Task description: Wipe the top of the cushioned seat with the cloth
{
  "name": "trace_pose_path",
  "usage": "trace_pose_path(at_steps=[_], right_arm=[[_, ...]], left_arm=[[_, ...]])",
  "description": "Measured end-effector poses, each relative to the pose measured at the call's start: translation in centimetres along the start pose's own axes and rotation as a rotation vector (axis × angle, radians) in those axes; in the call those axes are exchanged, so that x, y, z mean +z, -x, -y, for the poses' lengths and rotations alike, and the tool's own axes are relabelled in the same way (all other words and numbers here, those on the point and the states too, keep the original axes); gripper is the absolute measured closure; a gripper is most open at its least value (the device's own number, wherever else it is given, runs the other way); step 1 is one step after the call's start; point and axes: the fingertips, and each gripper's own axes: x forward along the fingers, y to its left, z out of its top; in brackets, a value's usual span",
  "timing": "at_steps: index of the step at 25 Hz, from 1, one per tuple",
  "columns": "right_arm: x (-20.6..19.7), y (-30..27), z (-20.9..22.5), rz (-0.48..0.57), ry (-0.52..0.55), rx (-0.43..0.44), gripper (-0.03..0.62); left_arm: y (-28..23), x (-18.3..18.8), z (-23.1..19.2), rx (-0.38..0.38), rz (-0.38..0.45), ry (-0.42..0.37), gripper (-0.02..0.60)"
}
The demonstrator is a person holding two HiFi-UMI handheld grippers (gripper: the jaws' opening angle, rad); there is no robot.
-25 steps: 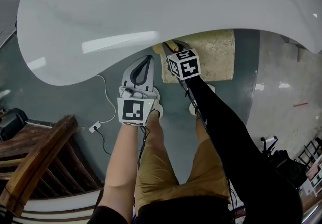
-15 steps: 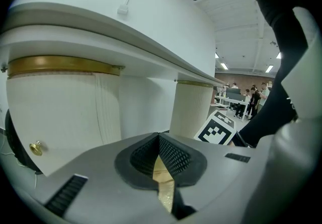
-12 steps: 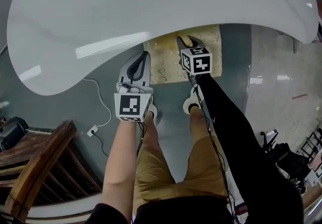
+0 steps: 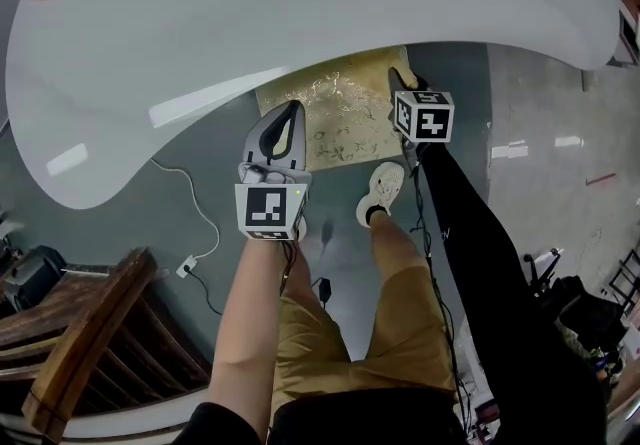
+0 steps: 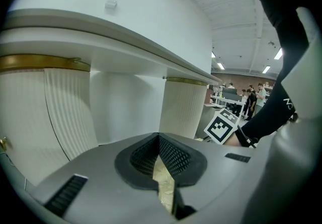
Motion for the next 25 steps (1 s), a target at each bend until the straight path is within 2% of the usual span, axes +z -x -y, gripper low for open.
trace_pose_path(at_steps=[9,14,19,25], right_arm=[[0.1,2.8,8.5,0.003,-0.002,-0.164,0.536],[0.1,5.3,10.7,0.030,-0.016,-0.220,0.536],[0.3,7.9,8.6,0.070,-0.022,-0.211,0.536],[2.1,8.6,0.7,0.142,0.015,-0.104,0.536]], left_arm=[[-0.9,1.1,2.3,0.047,0.017,-0.014,0.574],[-0.4,2.0,2.0,0.036,0.034,-0.008,0.574],[1.6,1.5,0.5,0.041,0.034,0.012,0.574],[5.0,1.2,-2.7,0.058,0.033,-0.004,0.574]])
